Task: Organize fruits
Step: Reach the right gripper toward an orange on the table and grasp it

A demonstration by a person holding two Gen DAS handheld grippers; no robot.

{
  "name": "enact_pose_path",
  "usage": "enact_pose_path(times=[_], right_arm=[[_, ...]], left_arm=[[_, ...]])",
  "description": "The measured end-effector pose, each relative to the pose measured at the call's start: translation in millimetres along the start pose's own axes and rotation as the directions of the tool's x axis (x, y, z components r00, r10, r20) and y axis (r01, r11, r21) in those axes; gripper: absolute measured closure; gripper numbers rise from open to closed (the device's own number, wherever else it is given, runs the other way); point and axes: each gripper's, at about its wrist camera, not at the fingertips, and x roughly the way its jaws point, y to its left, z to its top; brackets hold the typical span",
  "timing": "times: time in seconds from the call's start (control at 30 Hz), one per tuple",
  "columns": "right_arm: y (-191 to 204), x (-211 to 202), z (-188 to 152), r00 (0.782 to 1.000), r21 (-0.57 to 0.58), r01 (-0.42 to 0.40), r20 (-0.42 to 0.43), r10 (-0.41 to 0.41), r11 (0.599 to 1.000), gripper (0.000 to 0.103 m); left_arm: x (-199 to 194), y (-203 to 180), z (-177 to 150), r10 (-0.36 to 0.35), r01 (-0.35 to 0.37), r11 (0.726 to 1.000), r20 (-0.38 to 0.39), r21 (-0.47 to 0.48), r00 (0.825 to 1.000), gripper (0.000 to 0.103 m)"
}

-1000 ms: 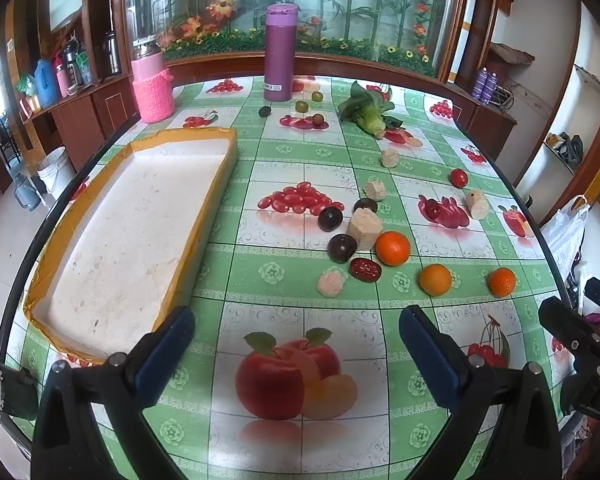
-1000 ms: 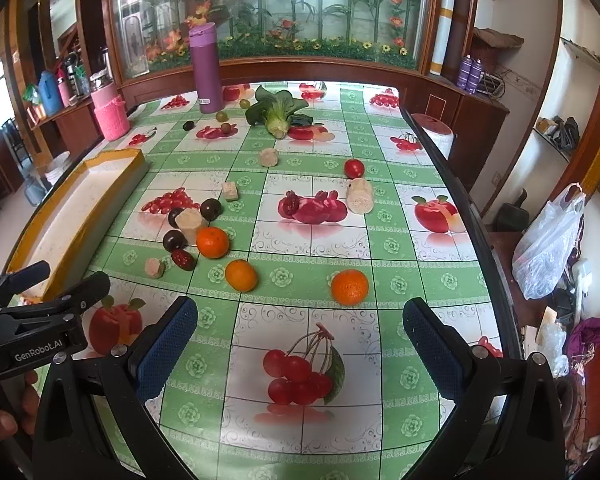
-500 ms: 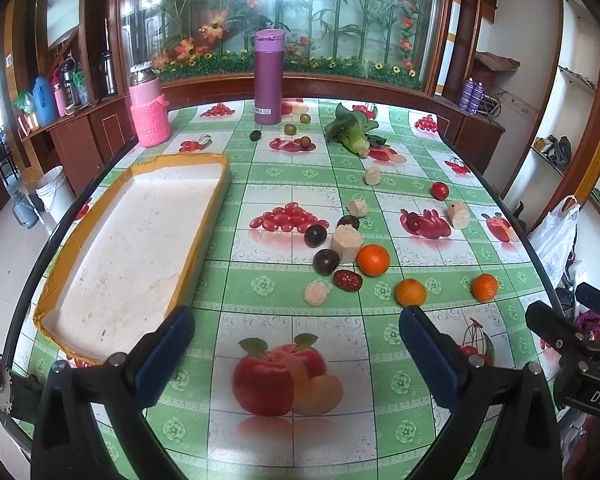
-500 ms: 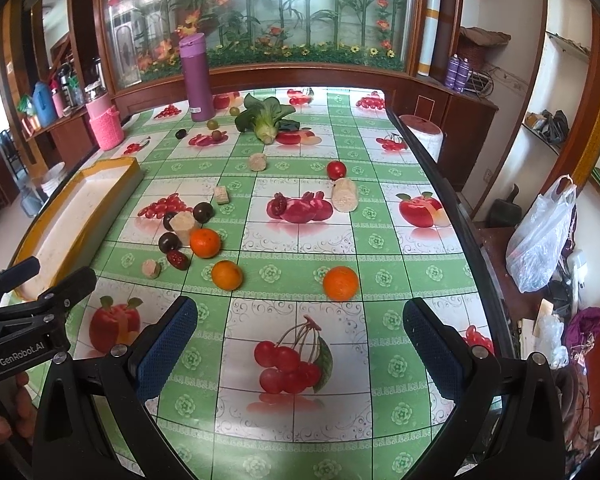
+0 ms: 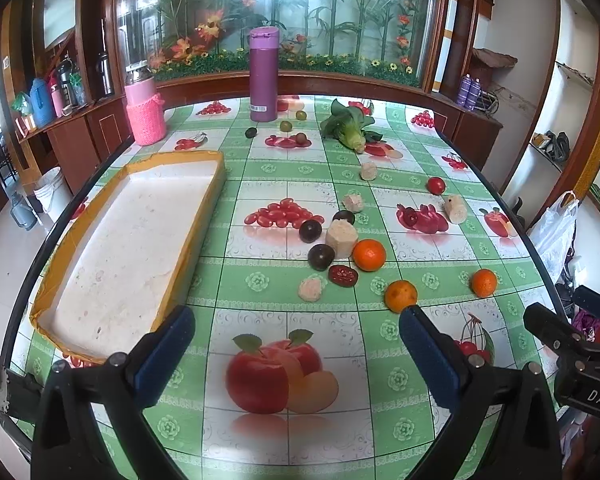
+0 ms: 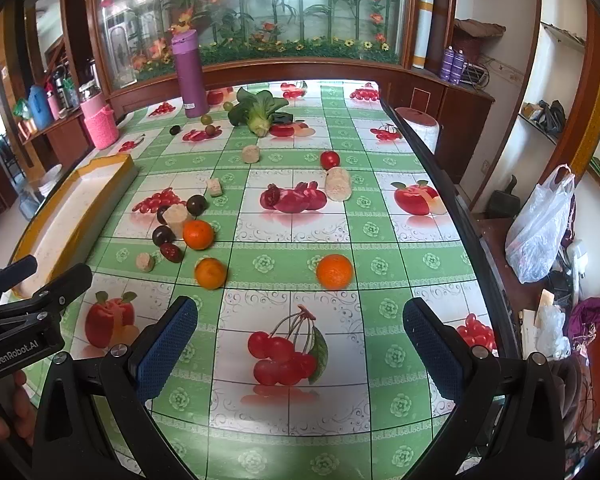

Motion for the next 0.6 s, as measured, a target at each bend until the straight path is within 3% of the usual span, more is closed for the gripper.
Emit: enact_pose_path(times=[0.33, 0.6], right_arm=[[-1, 5, 1, 1.000, -0.008, -0.008, -0.006, 0.008, 1.000, 0.000], [-24, 23, -4, 0.997, 0.002, 0.059, -0.049, -0.059, 0.998, 0.000]], left_arm=[[7, 2, 0, 0.010, -0.010, 1.000, -0.018, -0.004, 1.000, 0.000], [24, 8, -9, 0.036, -0.033, 0.999, -0.083, 0.037, 0.996, 0.000]])
